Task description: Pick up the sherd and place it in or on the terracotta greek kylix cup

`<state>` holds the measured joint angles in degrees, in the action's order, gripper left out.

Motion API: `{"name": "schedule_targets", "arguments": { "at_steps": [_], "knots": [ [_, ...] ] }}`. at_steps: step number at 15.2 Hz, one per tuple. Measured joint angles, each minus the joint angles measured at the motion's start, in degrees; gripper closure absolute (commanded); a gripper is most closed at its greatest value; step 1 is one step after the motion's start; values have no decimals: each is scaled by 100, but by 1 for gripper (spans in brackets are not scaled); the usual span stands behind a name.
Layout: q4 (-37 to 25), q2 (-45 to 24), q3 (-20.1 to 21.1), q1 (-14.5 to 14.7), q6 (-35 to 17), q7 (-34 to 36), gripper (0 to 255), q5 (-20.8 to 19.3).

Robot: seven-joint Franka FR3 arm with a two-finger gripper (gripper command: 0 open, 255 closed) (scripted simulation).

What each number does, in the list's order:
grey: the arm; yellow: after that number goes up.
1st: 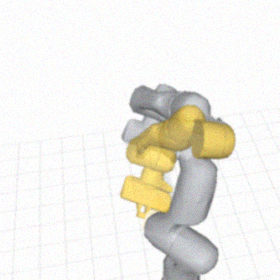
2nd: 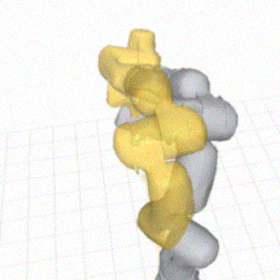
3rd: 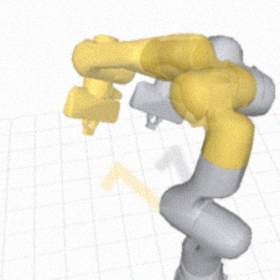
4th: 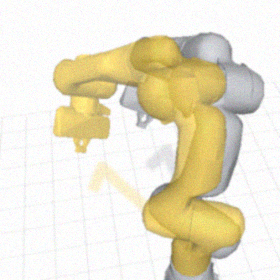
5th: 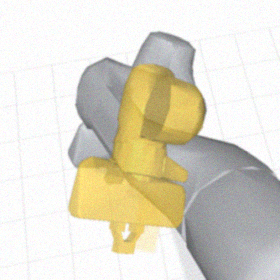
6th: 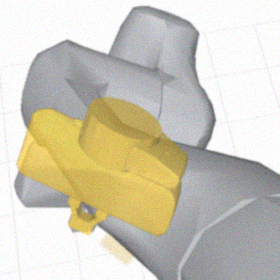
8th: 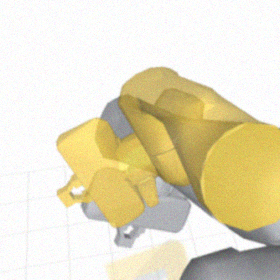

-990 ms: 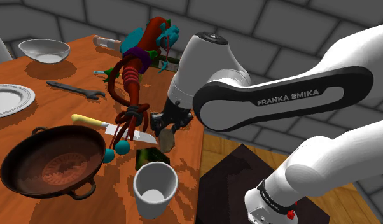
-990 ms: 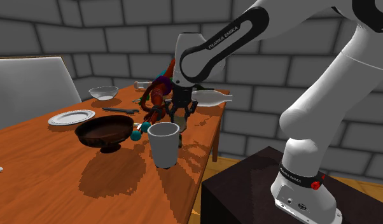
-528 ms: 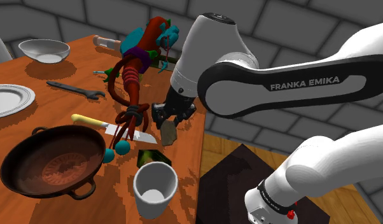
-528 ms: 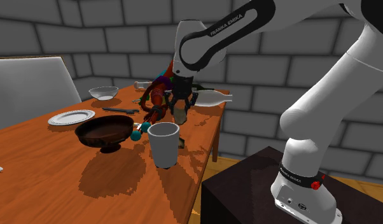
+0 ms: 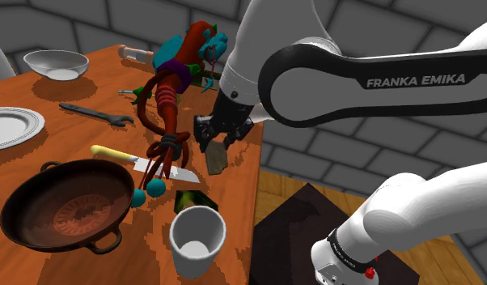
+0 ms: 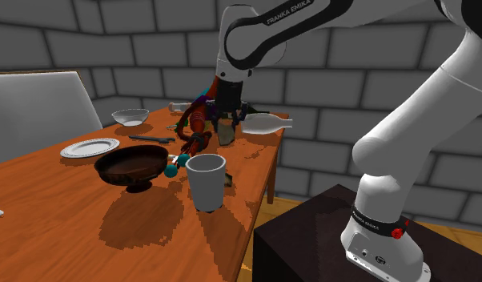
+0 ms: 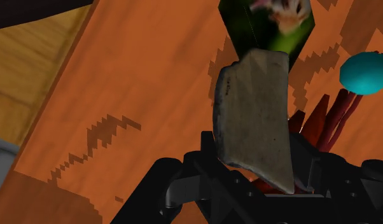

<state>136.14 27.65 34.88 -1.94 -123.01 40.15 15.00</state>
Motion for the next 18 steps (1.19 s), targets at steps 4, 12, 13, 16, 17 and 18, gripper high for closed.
{"name": "schedule_targets", "arguments": {
  "at_steps": [4, 12, 13, 16, 17, 18],
  "knots": [
    [-239, 75, -94, -8, 316, -28, 255, -25],
    [-1243, -809, 655, -248, 411, 811, 255, -483],
    [-1444, -1023, 820, -307, 417, 999, 255, -625],
    [-2056, -1756, 1364, -452, 433, 1674, 255, -1196],
    [-2286, -2036, 1529, -480, 476, 1911, 255, -1443],
    [-2505, -2374, 1705, -483, 484, 2192, 255, -1748]
  ]
}}
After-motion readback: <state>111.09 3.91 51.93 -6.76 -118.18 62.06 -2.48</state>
